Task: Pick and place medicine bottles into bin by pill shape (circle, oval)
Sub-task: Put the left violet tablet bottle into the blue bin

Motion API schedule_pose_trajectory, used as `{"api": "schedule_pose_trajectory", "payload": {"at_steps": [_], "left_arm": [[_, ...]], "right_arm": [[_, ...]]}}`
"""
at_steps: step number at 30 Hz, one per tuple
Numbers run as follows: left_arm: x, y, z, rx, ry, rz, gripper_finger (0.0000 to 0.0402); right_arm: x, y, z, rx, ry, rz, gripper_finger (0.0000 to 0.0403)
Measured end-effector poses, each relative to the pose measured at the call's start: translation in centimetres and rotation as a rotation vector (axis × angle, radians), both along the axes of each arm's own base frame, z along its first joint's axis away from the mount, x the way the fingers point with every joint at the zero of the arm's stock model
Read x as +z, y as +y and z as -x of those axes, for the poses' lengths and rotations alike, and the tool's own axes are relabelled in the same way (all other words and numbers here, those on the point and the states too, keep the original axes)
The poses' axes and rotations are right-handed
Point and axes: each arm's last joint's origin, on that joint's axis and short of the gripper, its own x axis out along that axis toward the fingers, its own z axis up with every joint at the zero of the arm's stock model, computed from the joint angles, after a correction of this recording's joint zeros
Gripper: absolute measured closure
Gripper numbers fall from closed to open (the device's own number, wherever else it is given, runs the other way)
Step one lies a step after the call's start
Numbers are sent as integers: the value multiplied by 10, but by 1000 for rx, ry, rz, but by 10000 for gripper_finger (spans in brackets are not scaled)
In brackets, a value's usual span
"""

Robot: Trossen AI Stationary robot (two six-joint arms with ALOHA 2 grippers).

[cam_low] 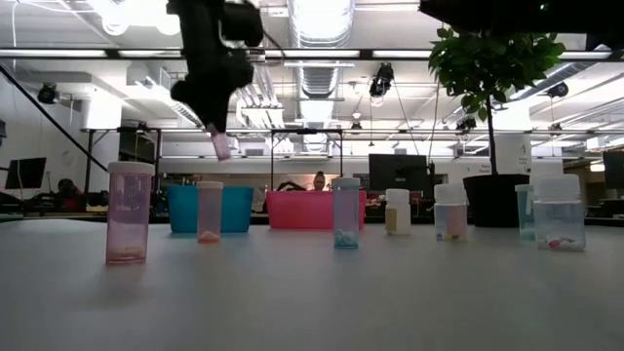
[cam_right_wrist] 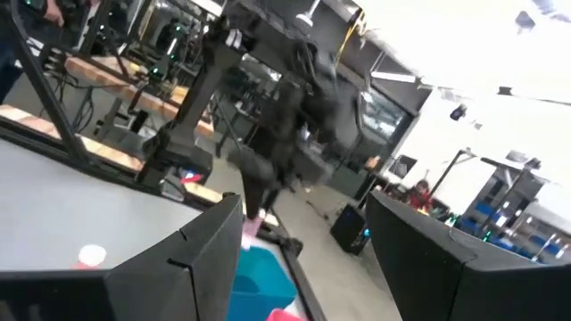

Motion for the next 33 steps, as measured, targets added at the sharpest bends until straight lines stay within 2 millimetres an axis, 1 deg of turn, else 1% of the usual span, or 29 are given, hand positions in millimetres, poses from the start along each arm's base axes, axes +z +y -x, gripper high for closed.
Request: {"api": "schedule_pose_trajectory", "payload": {"at_steps": [5, 9, 12, 17, 22, 33], "left_arm": [[-30, 37, -2, -40, 125, 9, 304], [-54, 58, -9, -86, 279, -53, 304], [-61, 68, -16, -108, 345, -102, 304], [-68, 74, -24, -125, 362, -92, 304], [-72, 72, -24, -111, 348, -55, 304], [-74, 74, -27, -84, 308, -72, 304]], "right_arm": [[-1, 0, 0, -17, 6, -4, 177], [-1, -1, 0, -16, 6, -17, 177], [-1, -1, 0, -15, 7, -21, 177], [-1, -1, 0, -13, 6, -29, 177], [-2, -1, 0, -13, 17, -32, 177], [-3, -1, -1, -12, 24, -38, 177]]}}
